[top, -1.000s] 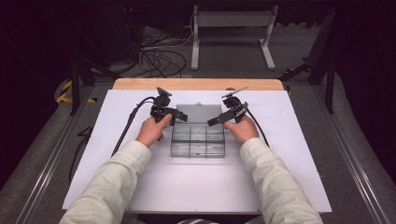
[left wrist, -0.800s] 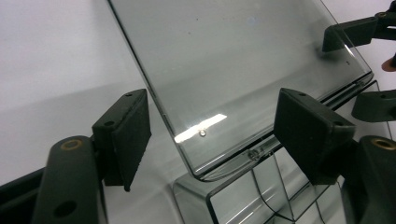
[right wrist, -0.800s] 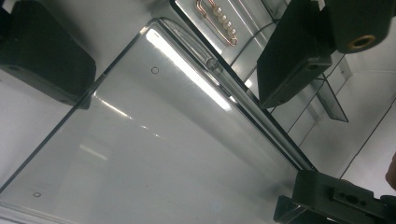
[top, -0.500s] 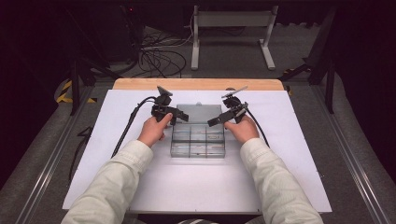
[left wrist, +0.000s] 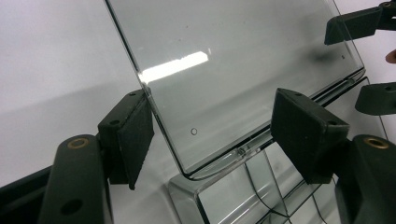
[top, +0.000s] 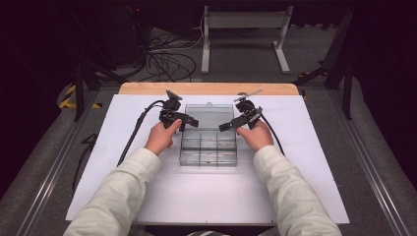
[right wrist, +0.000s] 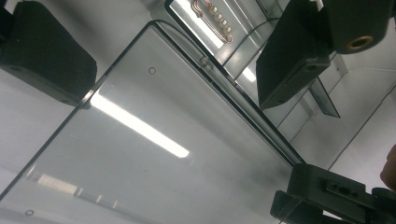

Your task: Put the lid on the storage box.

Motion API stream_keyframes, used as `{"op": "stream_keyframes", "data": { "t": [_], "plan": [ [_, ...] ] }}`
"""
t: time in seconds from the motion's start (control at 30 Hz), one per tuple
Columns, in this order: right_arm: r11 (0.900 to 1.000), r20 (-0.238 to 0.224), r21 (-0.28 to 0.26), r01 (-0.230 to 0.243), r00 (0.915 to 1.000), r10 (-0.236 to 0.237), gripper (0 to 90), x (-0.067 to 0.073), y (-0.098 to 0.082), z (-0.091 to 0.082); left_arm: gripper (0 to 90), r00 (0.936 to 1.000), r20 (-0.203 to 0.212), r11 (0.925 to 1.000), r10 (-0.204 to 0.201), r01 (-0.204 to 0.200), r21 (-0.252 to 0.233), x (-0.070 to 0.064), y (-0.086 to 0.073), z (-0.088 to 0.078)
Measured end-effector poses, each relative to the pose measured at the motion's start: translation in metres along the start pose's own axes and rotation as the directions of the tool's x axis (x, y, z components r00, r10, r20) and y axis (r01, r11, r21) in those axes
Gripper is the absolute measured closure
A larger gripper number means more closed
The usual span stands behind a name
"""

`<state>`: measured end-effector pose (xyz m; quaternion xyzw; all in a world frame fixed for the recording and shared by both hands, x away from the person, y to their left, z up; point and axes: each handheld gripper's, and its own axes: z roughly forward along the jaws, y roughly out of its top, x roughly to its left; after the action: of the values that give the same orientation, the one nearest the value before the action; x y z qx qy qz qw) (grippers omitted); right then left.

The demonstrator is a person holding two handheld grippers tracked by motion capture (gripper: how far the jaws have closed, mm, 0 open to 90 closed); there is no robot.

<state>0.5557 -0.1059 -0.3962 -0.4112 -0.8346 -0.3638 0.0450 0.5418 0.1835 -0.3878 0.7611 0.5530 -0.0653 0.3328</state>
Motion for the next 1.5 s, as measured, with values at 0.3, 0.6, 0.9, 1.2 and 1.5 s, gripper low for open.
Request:
{"op": "stream_keyframes", "data": {
  "t": [0.3,0.6,0.9,1.2,1.5],
  "plan": [
    [0.999,0.013,-0.03,0.022,0.9997,-0.021,14.2,0.006,0.002,-0.008,30.5,0.9996,0.004,0.9993,0.026,-0.026,-0.027,-0.003,0.001,-0.008],
    [0.998,0.02,-0.051,0.041,0.999,-0.04,16.7,0.01,0.004,-0.016,30.4,0.9988,0.011,0.9979,0.048,-0.048,-0.045,-0.007,0.0,-0.015],
    [0.996,0.025,-0.067,0.055,0.9982,-0.053,22.0,0.014,0.004,-0.025,30.5,0.9969,0.006,0.9951,0.078,-0.078,-0.061,-0.011,-0.002,-0.021],
    [0.994,0.038,-0.068,0.083,0.996,-0.08,24.2,0.02,0.003,-0.032,30.9,0.9931,0.001,0.9906,0.117,-0.117,-0.071,-0.016,-0.005,-0.027],
    [0.993,0.052,-0.069,0.1,0.994,-0.096,37.4,0.025,0.001,-0.043,35.4,0.986,-0.02,0.9838,0.165,-0.166,-0.067,-0.021,-0.008,-0.033]
  ]
}}
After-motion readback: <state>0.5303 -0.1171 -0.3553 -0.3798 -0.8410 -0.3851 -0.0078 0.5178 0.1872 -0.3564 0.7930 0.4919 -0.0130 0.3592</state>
